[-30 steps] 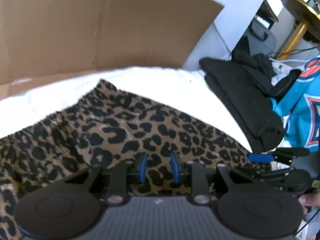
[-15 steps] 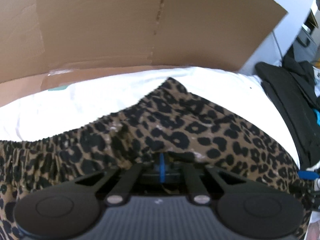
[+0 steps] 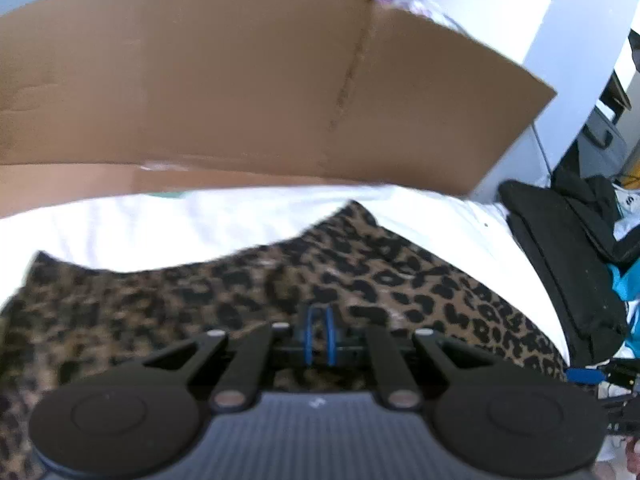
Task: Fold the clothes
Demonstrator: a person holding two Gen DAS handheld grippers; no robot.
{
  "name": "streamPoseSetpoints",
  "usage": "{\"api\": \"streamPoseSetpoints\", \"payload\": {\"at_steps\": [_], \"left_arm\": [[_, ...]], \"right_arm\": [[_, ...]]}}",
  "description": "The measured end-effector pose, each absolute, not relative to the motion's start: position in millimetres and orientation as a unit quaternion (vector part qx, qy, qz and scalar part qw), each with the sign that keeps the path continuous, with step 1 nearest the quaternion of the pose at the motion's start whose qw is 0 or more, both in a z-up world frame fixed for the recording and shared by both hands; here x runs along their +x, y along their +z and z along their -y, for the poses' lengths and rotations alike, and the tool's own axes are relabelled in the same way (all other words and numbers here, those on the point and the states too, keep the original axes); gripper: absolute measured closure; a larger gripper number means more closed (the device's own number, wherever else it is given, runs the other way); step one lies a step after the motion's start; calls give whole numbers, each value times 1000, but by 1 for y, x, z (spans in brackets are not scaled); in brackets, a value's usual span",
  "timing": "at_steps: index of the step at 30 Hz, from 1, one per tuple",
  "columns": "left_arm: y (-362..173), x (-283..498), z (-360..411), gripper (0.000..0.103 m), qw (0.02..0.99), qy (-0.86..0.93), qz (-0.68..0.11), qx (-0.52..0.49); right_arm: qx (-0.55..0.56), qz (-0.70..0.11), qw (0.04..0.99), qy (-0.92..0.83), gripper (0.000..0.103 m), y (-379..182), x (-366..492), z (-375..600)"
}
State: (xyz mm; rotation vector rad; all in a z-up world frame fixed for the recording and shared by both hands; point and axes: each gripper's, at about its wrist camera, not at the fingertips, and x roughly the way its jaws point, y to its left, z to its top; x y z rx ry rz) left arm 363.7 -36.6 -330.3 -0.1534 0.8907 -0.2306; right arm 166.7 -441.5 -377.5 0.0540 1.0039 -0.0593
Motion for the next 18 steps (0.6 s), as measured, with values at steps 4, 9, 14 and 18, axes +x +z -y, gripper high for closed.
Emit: {"api": "streamPoseSetpoints", "payload": {"at_steps": [4,9,14,18], "left_arm": [[-332,355,16,93,889,-99,-440,-80],[-351,354,9,87,882,-84,-457,-82],[-365,360,11,81,879,-81,-465,-72],[-372,372,13,79,878,-78,-467,-68]], "right_arm": [[22,-480,877,-30,49,-378,166,440],[21,-479,877,-31,49,-378,166,439],[16,-478,878,-31,49,-379,166,437],[14,-478,878,-28,49,-379,166,438]]}}
